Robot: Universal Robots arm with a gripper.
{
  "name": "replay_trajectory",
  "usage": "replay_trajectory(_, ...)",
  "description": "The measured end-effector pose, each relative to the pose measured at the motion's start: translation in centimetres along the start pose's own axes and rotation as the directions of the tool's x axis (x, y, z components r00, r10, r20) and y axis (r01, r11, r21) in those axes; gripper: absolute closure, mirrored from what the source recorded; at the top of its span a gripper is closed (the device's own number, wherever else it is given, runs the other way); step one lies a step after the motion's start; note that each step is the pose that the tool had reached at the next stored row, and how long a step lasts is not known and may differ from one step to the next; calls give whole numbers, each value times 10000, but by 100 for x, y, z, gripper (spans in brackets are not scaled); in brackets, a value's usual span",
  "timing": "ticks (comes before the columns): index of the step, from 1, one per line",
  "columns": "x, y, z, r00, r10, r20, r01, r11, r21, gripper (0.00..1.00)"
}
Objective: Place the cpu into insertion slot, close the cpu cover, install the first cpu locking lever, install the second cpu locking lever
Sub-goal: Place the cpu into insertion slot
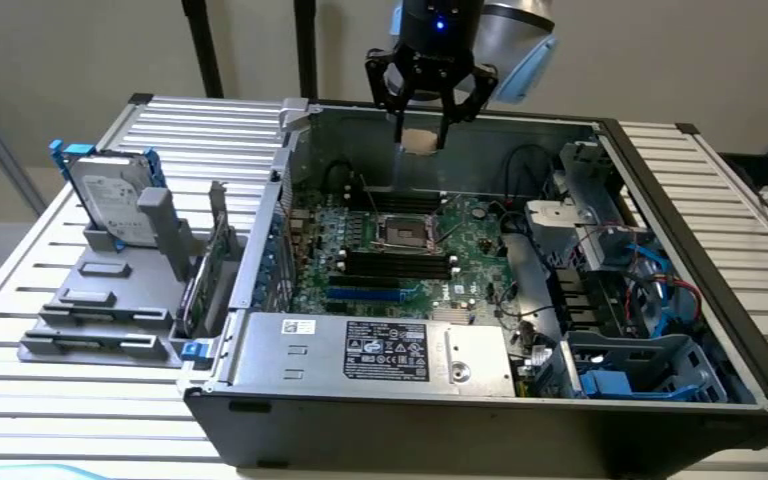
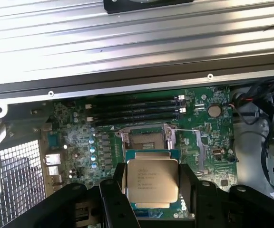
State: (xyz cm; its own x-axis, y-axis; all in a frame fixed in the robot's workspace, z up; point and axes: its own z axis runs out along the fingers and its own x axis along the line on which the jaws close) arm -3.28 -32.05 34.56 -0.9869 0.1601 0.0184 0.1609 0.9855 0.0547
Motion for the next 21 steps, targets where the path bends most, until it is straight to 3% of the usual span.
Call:
replay_trajectory(6,0,-1,25,9941,1086,59,-1086,9941,-24,46)
replay_trajectory(11,-1,-3,46,9798,1995,106,-1994,9799,-49,46)
replay_trajectory(17,-1,-4,68,9526,3037,158,-3036,9528,-82,46)
replay_trajectory(21,-1,-5,82,9275,3733,191,-3731,9277,-109,46)
